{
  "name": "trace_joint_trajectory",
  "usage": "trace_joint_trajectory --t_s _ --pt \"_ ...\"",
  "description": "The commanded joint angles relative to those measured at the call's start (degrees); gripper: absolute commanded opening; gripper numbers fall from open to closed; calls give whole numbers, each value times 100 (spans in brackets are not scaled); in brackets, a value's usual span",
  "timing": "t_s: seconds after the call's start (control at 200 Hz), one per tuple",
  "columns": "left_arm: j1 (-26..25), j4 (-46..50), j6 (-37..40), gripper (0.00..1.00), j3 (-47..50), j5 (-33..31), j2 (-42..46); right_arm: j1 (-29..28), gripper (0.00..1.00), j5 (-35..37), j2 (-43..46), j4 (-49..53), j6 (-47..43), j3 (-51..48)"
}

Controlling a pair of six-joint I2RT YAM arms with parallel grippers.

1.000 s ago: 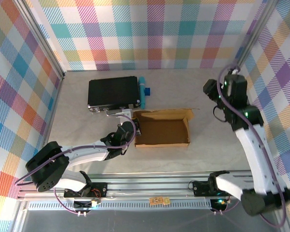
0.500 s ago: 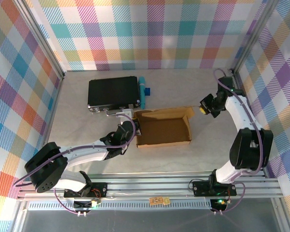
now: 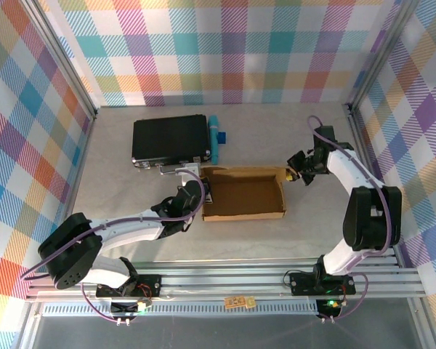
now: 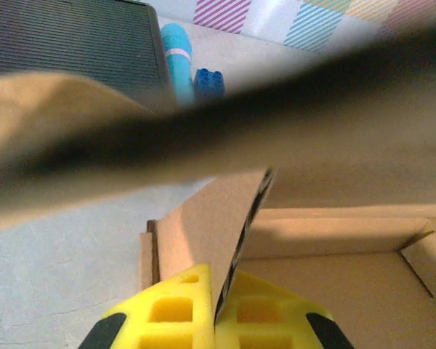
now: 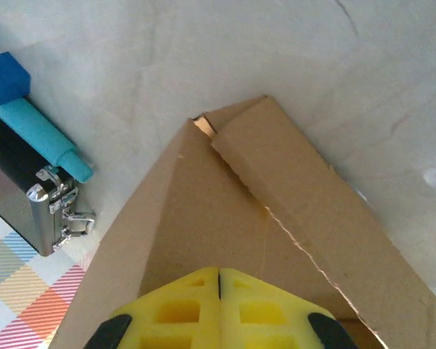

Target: Fold the paper box

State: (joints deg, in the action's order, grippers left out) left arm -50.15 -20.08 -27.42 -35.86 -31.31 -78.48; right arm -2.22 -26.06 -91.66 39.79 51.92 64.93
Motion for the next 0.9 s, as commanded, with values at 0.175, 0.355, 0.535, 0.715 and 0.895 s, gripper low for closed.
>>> trace_joint_trajectory --t_s 0.175,0.355,0.535,0.715,0.895 --pt "-109 303 -104 0 -22 477 -190 -99 0 -16 282 52 351 -184" --pt "-156 171 -134 0 303 421 -138 -103 0 231 490 231 134 -329" --pt "-351 219 141 0 412 271 -141 -93 11 446 697 598 -136 -263" --pt "-545 170 275 0 543 58 -169 -62 26 690 991 986 -166 -97" --pt "-727 84 296 0 657 -212 -253 -10 38 950 1460 1295 -32 -60"
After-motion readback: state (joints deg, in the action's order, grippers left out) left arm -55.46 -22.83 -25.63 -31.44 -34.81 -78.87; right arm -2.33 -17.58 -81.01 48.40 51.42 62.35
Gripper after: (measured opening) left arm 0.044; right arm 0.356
